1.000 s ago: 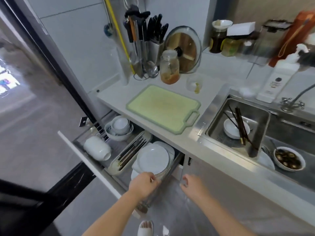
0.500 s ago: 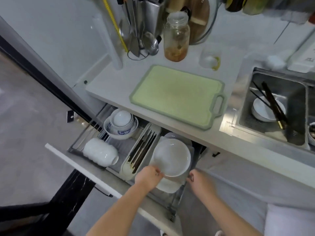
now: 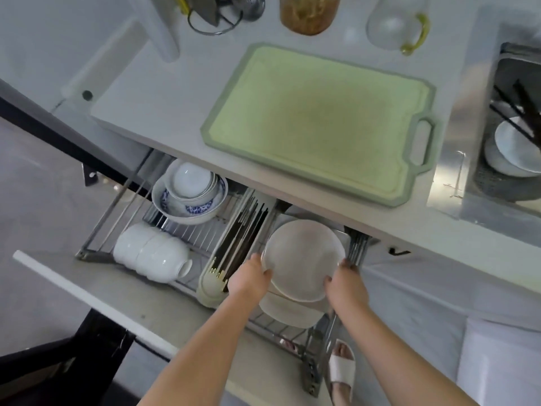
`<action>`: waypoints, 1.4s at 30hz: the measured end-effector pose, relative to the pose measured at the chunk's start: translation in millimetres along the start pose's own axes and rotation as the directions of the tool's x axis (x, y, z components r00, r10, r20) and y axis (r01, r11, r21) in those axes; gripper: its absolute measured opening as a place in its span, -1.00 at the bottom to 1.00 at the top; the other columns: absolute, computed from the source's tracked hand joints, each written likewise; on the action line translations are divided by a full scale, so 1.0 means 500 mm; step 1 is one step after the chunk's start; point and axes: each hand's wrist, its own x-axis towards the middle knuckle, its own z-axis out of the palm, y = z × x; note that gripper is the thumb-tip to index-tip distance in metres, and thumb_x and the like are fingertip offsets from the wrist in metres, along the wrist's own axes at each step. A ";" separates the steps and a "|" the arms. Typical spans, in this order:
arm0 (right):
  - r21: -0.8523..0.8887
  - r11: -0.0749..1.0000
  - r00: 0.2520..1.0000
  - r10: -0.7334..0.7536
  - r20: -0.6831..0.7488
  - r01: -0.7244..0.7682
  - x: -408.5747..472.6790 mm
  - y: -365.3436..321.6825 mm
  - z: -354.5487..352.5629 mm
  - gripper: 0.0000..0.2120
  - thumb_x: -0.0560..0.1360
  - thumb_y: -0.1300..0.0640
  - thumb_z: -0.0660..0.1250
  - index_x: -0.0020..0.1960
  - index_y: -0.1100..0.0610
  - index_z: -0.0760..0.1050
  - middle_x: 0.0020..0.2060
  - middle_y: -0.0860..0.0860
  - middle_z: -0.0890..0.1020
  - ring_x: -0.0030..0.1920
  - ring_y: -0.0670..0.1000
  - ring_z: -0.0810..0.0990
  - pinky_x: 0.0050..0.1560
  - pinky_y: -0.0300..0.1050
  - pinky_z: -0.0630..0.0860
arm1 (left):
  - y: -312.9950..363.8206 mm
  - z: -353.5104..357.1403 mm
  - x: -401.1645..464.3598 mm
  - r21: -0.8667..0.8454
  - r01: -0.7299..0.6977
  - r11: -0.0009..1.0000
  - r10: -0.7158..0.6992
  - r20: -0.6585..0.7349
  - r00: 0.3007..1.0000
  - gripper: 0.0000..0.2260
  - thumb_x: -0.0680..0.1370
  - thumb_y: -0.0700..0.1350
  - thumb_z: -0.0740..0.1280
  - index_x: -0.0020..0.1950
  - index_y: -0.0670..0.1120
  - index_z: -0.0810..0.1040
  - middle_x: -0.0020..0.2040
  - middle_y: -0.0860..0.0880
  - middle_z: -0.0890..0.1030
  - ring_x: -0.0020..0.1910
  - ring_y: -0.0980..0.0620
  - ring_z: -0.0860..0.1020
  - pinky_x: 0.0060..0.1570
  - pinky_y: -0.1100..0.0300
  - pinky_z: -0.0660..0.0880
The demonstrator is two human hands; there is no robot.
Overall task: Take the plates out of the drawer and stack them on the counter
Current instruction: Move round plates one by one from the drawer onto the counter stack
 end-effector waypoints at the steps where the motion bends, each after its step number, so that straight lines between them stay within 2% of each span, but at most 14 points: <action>1: 0.006 0.999 0.999 0.036 0.010 -0.036 0.006 0.000 0.004 -0.48 0.57 0.15 0.20 0.43 0.35 0.14 0.31 0.25 0.41 0.25 0.23 0.51 0.14 0.06 0.51 | 0.001 0.003 0.007 0.001 0.012 1.000 -0.012 -0.004 1.000 -0.61 0.58 -0.02 0.19 0.38 -0.07 0.26 0.13 -0.10 0.59 0.05 -0.13 0.59 -0.16 0.03 0.50; 6: 0.027 0.990 0.989 0.138 0.060 -0.140 0.013 0.001 0.037 -0.64 0.57 0.27 0.17 0.32 0.39 0.25 0.24 0.27 0.52 0.23 0.26 0.55 0.15 0.08 0.50 | 0.005 0.024 0.032 -0.025 0.039 0.999 -0.039 0.024 0.999 -0.59 0.58 -0.02 0.18 0.42 -0.04 0.23 0.05 -0.09 0.61 -0.01 -0.11 0.59 -0.16 0.04 0.53; 9: 0.012 0.986 0.985 0.168 0.040 -0.168 0.021 0.000 0.047 -0.67 0.57 0.35 0.09 0.32 0.39 0.24 0.23 0.28 0.54 0.21 0.27 0.56 0.15 0.09 0.50 | 0.007 0.035 0.043 -0.020 0.038 0.999 -0.037 0.018 0.999 -0.56 0.59 -0.05 0.18 0.45 -0.05 0.20 0.07 -0.10 0.61 -0.01 -0.10 0.59 -0.23 0.07 0.47; 13: 0.145 0.965 0.976 0.218 0.010 -0.217 0.034 0.003 0.049 -0.69 0.59 0.35 -0.02 0.32 0.36 0.24 0.24 0.28 0.53 0.23 0.27 0.54 0.18 0.13 0.46 | 0.003 0.041 0.046 -0.072 0.036 0.997 -0.039 -0.038 0.999 -0.59 0.57 -0.13 0.21 0.42 -0.04 0.28 -0.07 -0.06 0.62 -0.16 -0.06 0.58 -0.30 0.11 0.44; 15: 0.195 0.957 0.975 0.221 -0.001 -0.217 0.035 0.007 0.052 -0.70 0.60 0.34 -0.04 0.31 0.34 0.24 0.21 0.28 0.56 0.19 0.27 0.56 0.15 0.14 0.49 | -0.003 0.043 0.043 -0.137 0.017 0.990 -0.025 -0.056 0.998 -0.60 0.56 -0.16 0.22 0.40 -0.01 0.33 -0.18 -0.01 0.59 -0.23 -0.03 0.58 -0.35 0.15 0.45; 17: 0.257 0.942 0.975 0.224 0.005 -0.218 0.032 0.011 0.057 -0.71 0.60 0.33 -0.05 0.29 0.33 0.24 0.16 0.28 0.58 0.12 0.29 0.60 0.10 0.17 0.55 | -0.008 0.041 0.038 -0.210 0.000 0.978 -0.012 -0.059 0.998 -0.56 0.55 -0.18 0.23 0.41 0.05 0.33 -0.19 0.01 0.58 -0.23 -0.01 0.61 -0.37 0.18 0.48; 21: 0.356 0.906 0.972 0.235 0.021 -0.227 0.013 0.018 0.067 -0.78 0.58 0.34 0.03 0.21 0.28 0.28 0.15 0.29 0.57 0.10 0.31 0.59 0.08 0.23 0.56 | -0.014 0.022 0.028 -0.398 -0.016 0.917 0.002 -0.036 0.999 -0.56 0.52 -0.25 0.25 0.38 0.04 0.40 -0.21 0.03 0.58 -0.22 -0.06 0.65 -0.13 -0.01 0.64; 23: 0.458 0.858 0.969 0.244 0.033 -0.231 -0.004 0.019 0.067 -0.88 0.59 0.31 0.01 0.09 0.20 0.25 0.12 0.28 0.57 0.07 0.32 0.59 0.08 0.24 0.54 | -0.016 0.010 0.020 -0.457 -0.016 0.889 0.003 -0.028 1.000 -0.55 0.52 -0.28 0.24 0.37 0.04 0.41 -0.22 0.05 0.58 -0.24 -0.06 0.66 -0.13 -0.02 0.65; 26: 0.547 0.817 0.977 0.213 0.008 -0.183 -0.026 0.018 0.055 -0.85 0.58 0.30 0.07 0.15 0.23 0.25 -0.04 0.21 0.54 -0.04 0.29 0.61 -0.02 0.25 0.59 | -0.021 -0.005 0.004 -0.515 -0.022 0.857 0.003 -0.039 0.999 -0.55 0.50 -0.30 0.24 0.34 0.05 0.45 -0.22 0.08 0.62 -0.23 -0.06 0.67 -0.13 -0.01 0.66; 28: 0.562 0.819 0.989 0.150 -0.021 -0.112 -0.044 0.017 0.036 -0.84 0.55 0.32 0.15 0.12 0.24 0.29 -0.10 0.16 0.53 -0.15 0.22 0.62 -0.21 0.13 0.65 | -0.023 -0.015 -0.011 -0.545 -0.022 0.838 -0.007 -0.050 0.999 -0.55 0.51 -0.30 0.26 0.35 0.06 0.44 -0.20 0.10 0.63 -0.23 -0.04 0.68 -0.15 0.05 0.66; 32: 0.653 0.755 0.996 0.090 -0.023 -0.053 -0.075 0.029 0.003 -0.87 0.55 0.34 0.20 0.07 0.25 0.46 -0.13 0.17 0.63 -0.34 0.10 0.64 -0.46 -0.12 0.61 | -0.016 -0.045 -0.054 -0.580 -0.047 0.813 0.015 -0.060 0.998 -0.57 0.51 -0.30 0.28 0.31 0.06 0.48 -0.19 0.08 0.65 -0.25 0.06 0.66 -0.38 0.35 0.57; 34: 0.679 0.733 0.996 0.083 -0.042 -0.033 -0.089 0.039 -0.010 -0.83 0.54 0.35 0.22 0.11 0.26 0.47 -0.17 0.15 0.62 -0.43 0.03 0.61 -0.58 -0.25 0.54 | -0.007 -0.059 -0.079 -0.577 -0.056 0.815 0.025 -0.061 0.998 -0.59 0.50 -0.30 0.28 0.29 0.03 0.49 -0.20 0.05 0.64 -0.27 0.07 0.66 -0.39 0.36 0.56; 38: 0.707 0.707 0.991 0.100 -0.095 -0.003 -0.122 0.065 -0.042 -0.88 0.52 0.38 0.25 0.01 0.21 0.45 -0.33 -0.02 0.52 -0.49 -0.05 0.55 -0.64 -0.32 0.48 | 0.014 -0.073 -0.135 -0.604 -0.048 0.795 0.013 -0.061 0.998 -0.59 0.49 -0.33 0.27 0.30 -0.01 0.49 -0.24 0.04 0.63 -0.34 0.12 0.62 -0.46 0.38 0.53; 42: 0.710 0.705 0.990 0.101 -0.101 0.001 -0.162 0.108 -0.076 -0.80 0.50 0.37 0.24 -0.14 0.08 0.42 -0.26 0.04 0.58 -0.46 0.02 0.63 -0.61 -0.21 0.54 | 0.047 -0.066 -0.196 -0.606 -0.052 0.794 0.013 -0.069 0.998 -0.64 0.49 -0.31 0.28 0.24 0.00 0.53 -0.23 0.05 0.63 -0.27 0.05 0.64 -0.42 0.32 0.56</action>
